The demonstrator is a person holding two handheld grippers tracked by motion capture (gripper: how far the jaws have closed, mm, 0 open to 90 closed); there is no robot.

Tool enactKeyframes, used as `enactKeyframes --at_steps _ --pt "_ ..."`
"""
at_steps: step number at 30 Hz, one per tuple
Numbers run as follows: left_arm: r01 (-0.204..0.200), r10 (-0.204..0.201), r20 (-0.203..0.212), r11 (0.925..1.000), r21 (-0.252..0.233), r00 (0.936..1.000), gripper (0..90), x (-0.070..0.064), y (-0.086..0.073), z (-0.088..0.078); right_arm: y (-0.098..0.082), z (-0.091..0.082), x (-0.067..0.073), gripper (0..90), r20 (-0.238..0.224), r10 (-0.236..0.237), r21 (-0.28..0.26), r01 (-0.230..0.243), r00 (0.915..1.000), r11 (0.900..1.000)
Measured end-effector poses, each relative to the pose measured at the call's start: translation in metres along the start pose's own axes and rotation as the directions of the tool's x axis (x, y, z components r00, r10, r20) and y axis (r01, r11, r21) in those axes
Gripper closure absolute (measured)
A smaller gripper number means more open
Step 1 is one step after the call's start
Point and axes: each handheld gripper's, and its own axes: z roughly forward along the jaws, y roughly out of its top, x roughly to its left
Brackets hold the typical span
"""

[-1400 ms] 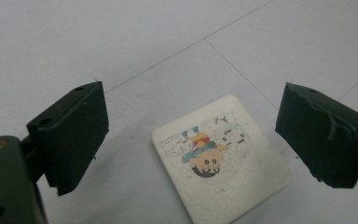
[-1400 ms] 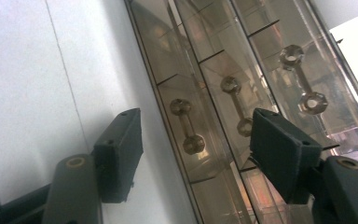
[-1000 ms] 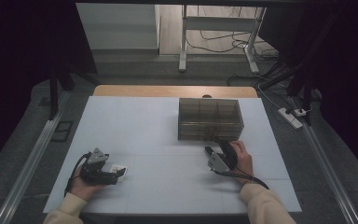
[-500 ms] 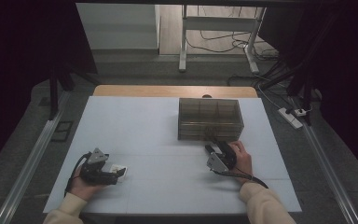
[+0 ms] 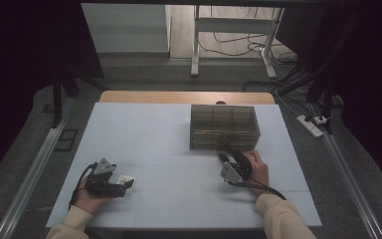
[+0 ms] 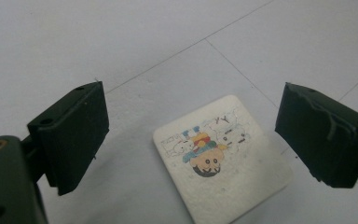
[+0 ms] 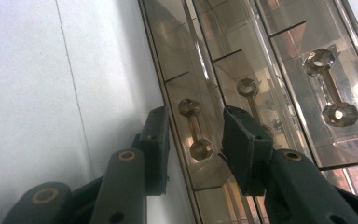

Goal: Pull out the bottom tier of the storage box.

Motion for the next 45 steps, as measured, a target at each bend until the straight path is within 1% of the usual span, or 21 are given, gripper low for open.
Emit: enactKeyframes --at_steps 6,19,29,30,33,42,45 --pt "0.000 0.000 0.000 1.0000 0.000 1.0000 9.5 -0.0002 0.0000 0.0002 -0.0002 0.0010 -0.0001 64.7 -0.002 -0.007 0.007 0.007 1.0000 1.000" --pt "0.000 0.000 -0.001 1.0000 0.000 1.0000 9.7 -0.0002 0.0000 0.0001 -0.0014 0.0030 -0.0005 69.6 -0.002 -0.020 0.004 0.020 0.9998 1.000" --pt "-0.001 0.001 0.000 1.0000 0.000 1.0000 9.8 -0.0004 0.0000 0.0002 -0.0023 0.0052 -0.0007 70.9 -0.002 -0.027 -0.006 0.027 0.9996 1.000" --pt "-0.001 0.001 0.000 1.0000 0.000 1.0000 9.8 -0.0004 0.0000 0.0002 -0.0021 0.0049 -0.0010 71.2 -0.003 -0.032 0.003 0.032 0.9995 0.999" --pt "-0.002 0.002 0.000 1.0000 0.000 1.0000 9.9 -0.0004 0.0000 0.0002 -0.0023 0.0052 -0.0008 71.9 -0.004 -0.032 0.005 0.032 0.9995 0.999" --pt "-0.002 0.002 -0.001 1.0000 -0.002 1.0000 9.9 -0.0007 0.0000 -0.0002 -0.0029 0.0055 -0.0013 71.9 -0.005 -0.044 -0.002 0.044 0.9990 0.999" --pt "-0.003 0.003 0.000 1.0000 -0.002 1.0000 10.0 -0.0008 -0.0001 -0.0003 -0.0041 0.0058 -0.0023 72.1 -0.010 -0.025 -0.009 0.025 0.9996 1.000"
